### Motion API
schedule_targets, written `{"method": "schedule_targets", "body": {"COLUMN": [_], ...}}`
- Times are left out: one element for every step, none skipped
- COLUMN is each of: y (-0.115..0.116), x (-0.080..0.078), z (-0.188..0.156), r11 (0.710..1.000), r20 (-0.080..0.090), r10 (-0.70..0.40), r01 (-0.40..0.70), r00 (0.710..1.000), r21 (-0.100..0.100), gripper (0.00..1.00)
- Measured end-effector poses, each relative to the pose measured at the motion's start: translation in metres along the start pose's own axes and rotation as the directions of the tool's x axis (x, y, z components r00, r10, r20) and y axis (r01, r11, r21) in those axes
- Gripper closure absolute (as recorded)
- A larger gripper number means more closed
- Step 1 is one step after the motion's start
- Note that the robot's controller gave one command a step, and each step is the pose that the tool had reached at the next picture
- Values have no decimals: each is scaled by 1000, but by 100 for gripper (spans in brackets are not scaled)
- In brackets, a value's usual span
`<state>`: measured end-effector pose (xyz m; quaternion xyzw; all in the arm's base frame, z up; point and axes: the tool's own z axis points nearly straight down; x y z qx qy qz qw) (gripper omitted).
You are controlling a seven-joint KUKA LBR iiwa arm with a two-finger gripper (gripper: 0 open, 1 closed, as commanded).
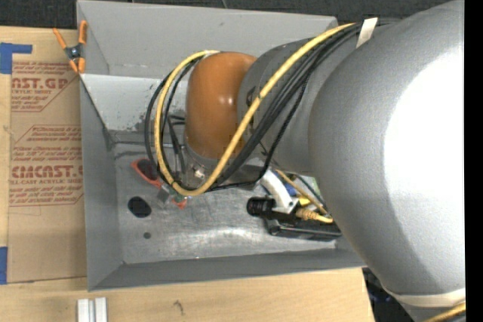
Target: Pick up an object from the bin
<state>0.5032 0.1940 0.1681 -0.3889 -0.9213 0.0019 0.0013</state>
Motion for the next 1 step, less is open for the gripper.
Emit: {"method": "schedule_targets", "body": {"y": [-4], "x": [0], "z": [-6], "r11": [1000], "r20": [1], "r10": [7], "r01": [-7], "r00": [1000], "r21": [-3], "gripper": [100]}}
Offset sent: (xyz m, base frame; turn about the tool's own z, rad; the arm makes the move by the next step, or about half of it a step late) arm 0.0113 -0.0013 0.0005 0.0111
